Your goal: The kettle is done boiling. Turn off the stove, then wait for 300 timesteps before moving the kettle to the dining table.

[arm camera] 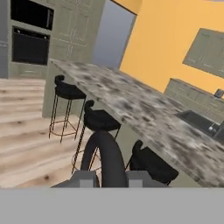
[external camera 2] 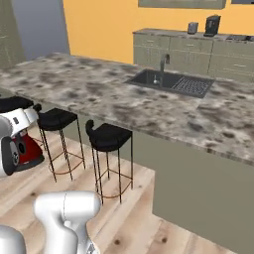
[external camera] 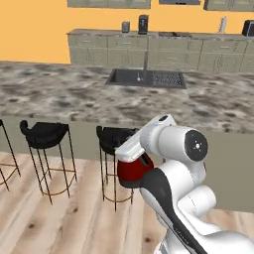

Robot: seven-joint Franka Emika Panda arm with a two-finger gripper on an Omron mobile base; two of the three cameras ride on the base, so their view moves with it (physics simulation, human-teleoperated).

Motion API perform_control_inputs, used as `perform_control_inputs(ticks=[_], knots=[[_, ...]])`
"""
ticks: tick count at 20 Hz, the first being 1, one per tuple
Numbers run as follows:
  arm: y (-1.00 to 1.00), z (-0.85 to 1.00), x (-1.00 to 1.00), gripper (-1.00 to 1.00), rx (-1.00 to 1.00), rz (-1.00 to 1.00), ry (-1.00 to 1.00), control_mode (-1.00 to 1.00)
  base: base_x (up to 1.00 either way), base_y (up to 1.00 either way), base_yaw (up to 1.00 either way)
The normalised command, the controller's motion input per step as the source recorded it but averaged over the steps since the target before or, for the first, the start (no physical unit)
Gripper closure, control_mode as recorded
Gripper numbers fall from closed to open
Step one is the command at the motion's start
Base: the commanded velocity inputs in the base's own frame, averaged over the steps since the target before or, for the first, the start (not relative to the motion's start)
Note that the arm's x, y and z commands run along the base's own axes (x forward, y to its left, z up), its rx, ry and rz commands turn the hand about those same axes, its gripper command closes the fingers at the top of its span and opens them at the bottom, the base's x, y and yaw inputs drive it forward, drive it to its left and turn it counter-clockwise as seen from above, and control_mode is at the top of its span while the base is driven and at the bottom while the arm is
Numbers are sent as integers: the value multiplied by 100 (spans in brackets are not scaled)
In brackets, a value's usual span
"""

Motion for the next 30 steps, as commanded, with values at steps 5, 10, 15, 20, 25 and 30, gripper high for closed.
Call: perform_control_inputs(ticks=[5,10,15,20,25,30], knots=[[0,0,0,100,0,0,0,100,82,58,-44],[0,0,0,100,0,0,0,100,82,59,-43],[0,0,0,100,0,0,0,100,83,58,-41],[0,0,0,100,0,0,0,100,80,54,-39],[0,0,0,100,0,0,0,100,7,3,-5],[0,0,0,100,0,0,0,100,3,0,0]])
